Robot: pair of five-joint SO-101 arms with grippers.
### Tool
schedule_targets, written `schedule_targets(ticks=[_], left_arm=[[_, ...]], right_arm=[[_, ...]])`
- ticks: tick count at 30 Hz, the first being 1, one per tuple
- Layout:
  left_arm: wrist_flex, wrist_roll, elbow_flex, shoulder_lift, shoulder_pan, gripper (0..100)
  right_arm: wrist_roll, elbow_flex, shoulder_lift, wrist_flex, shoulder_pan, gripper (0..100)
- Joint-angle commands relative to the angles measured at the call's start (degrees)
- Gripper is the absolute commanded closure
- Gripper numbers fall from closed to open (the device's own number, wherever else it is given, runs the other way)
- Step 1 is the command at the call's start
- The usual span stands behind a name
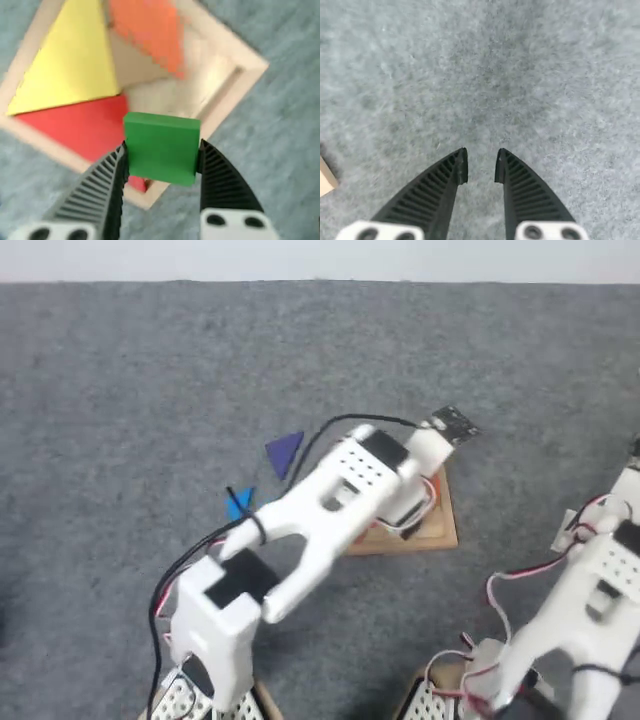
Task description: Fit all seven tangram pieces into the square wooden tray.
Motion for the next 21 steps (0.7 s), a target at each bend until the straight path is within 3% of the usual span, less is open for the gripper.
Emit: schedule_targets(ticks=[1, 7, 13, 21], left_arm=[[-2.11, 2.46, -4.70, 1.41, 0.97, 99], [-1.85, 2.46, -7.25, 4.57, 0.88, 97], [-1.76, 4.13, -6.99, 5.27, 0.44, 82], [-0.79, 4.04, -7.25, 5.36, -1.49, 81]], right_arm=[[0.44, -7.12, 6.90, 0.66, 0.84, 89.0], [0.18, -13.01, 14.20, 0.57, 2.77, 89.0], [0.44, -13.36, 14.73, 0.66, 1.54, 89.0], [0.53, -13.45, 14.29, 1.80, 1.45, 89.0]])
